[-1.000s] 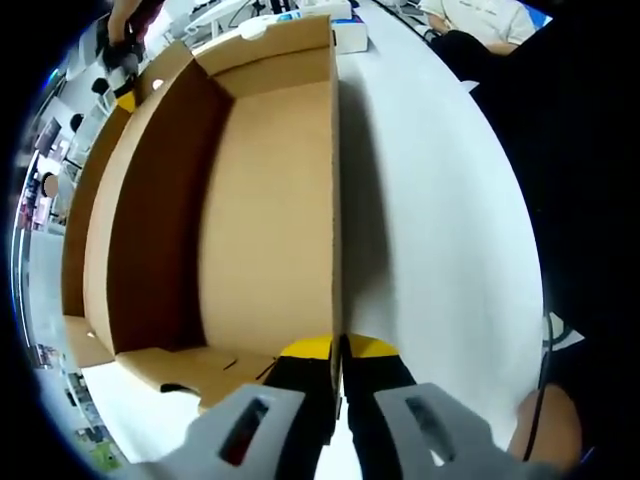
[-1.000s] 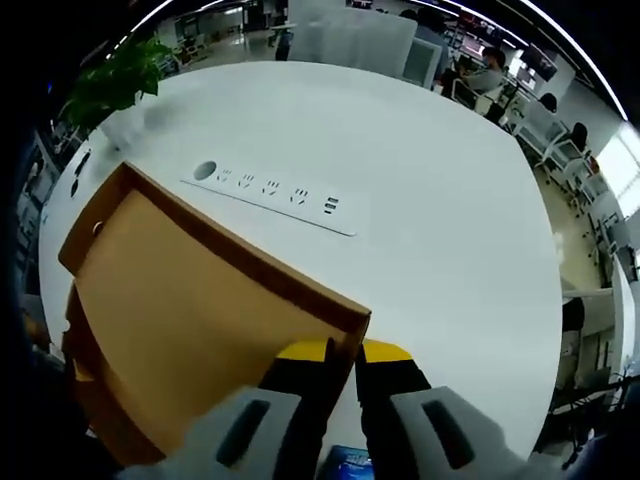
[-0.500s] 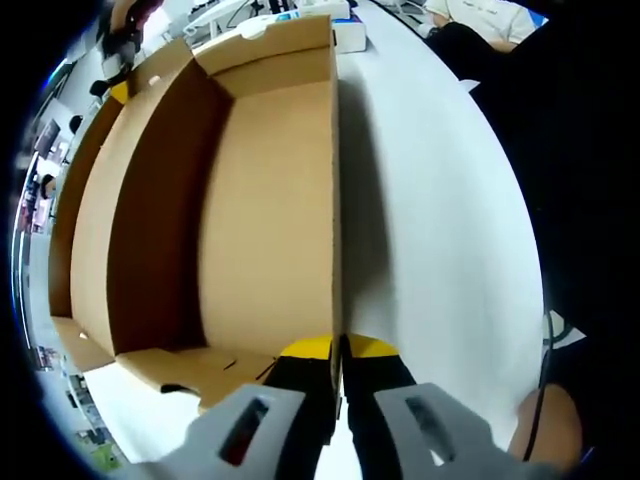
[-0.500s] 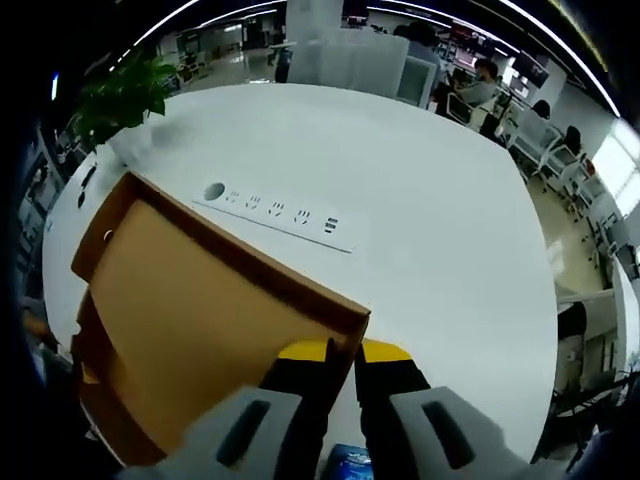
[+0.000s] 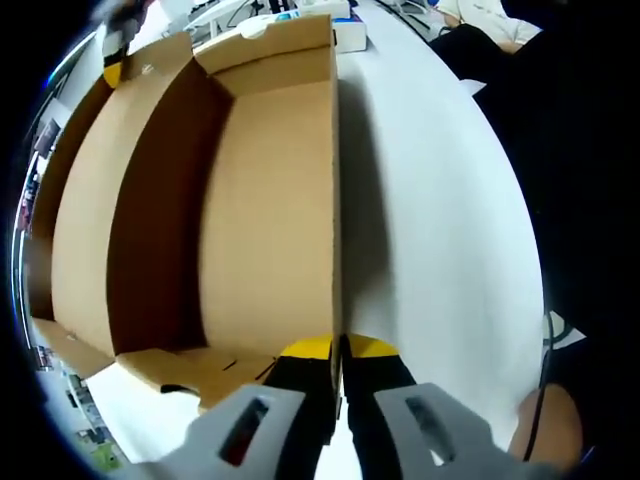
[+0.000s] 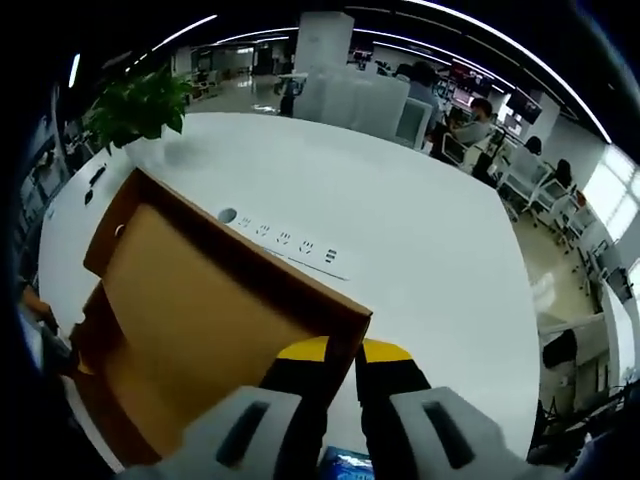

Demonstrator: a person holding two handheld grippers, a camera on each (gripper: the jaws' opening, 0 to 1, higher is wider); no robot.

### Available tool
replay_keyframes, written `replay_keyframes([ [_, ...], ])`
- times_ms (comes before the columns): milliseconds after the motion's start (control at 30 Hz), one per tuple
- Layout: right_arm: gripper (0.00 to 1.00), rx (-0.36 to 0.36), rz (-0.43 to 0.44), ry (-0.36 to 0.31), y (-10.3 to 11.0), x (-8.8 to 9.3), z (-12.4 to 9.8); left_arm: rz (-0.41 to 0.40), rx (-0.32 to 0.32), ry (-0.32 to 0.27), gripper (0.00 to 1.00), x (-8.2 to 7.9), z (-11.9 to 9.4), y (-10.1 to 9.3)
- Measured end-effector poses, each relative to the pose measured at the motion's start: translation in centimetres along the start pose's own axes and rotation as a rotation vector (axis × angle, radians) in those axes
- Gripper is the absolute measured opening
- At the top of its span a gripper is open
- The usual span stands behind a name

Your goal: Operate the shoe box by opening the lid, removing the specified soft item, and placing it in the target area until the item is outside and the box remains undamaged.

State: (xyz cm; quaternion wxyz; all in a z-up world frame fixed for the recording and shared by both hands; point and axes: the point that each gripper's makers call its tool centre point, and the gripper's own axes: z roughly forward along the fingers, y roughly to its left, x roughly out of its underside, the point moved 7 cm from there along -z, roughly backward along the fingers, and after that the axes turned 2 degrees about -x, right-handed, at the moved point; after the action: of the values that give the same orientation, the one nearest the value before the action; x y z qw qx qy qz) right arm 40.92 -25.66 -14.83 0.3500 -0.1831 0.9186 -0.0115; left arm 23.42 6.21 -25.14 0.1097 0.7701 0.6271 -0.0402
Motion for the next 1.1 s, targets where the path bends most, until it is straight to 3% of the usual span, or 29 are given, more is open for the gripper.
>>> replay_keyframes([
  [400, 0.08, 0.065, -0.034, -0.153, 0.9, 0.3, -2.9, 0.004, 0.0, 0.001, 0.02, -0.3, -0.1, -0.6],
  [633, 0.08, 0.104, -0.074, -0.201, 1.4, 0.6, -3.8, 0.005, 0.0, 0.003, 0.02, -0.4, -0.1, -1.0],
  [833, 0.08, 0.114, -0.038, -0.3, 2.0, 1.2, -5.5, 0.005, -0.001, 0.003, 0.02, -0.4, -0.2, -1.1],
  [1100, 0.07, 0.129, -0.022, -0.356, 2.1, 1.8, -6.6, 0.012, 0.002, 0.0, 0.02, -0.1, 0.0, 0.2],
])
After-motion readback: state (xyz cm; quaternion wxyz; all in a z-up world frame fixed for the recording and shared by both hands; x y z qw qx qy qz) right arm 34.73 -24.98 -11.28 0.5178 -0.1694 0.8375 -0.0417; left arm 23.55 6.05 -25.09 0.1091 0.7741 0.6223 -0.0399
